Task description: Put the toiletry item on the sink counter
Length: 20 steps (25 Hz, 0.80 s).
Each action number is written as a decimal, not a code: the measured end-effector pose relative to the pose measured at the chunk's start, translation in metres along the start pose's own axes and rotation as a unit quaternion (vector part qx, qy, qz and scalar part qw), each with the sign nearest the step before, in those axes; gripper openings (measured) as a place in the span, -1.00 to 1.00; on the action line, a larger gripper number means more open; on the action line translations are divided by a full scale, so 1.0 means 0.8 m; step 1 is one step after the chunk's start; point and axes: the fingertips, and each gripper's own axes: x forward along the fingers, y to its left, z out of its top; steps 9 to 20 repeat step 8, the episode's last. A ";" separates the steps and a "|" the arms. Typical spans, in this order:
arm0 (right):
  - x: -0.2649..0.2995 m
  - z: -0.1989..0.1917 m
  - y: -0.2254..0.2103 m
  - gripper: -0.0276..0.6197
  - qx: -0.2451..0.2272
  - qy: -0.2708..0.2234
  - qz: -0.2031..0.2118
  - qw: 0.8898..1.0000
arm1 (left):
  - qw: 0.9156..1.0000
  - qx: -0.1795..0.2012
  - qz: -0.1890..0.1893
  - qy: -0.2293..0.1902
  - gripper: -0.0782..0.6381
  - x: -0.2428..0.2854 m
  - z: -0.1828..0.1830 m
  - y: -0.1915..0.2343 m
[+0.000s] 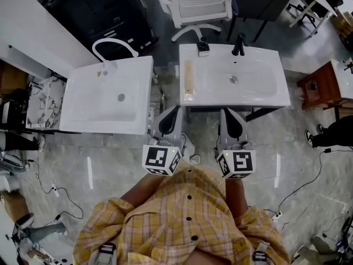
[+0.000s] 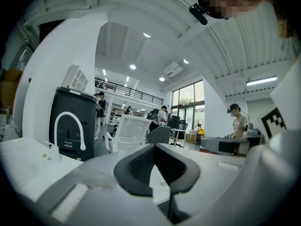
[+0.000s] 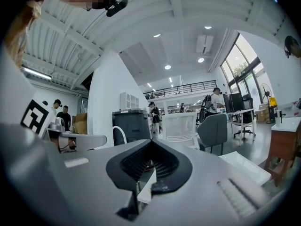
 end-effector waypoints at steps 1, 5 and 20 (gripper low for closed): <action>-0.002 0.000 0.001 -0.92 -0.001 0.000 0.000 1.000 | 1.000 -0.001 0.000 0.000 -0.78 -0.001 0.000 0.000; -0.004 0.001 0.001 -0.92 -0.003 -0.002 0.005 1.000 | 1.000 0.002 -0.003 -0.002 -0.78 0.000 0.001 -0.005; -0.003 0.002 -0.001 -0.92 -0.004 -0.002 0.009 1.000 | 1.000 0.004 -0.005 -0.003 -0.78 0.002 0.002 -0.008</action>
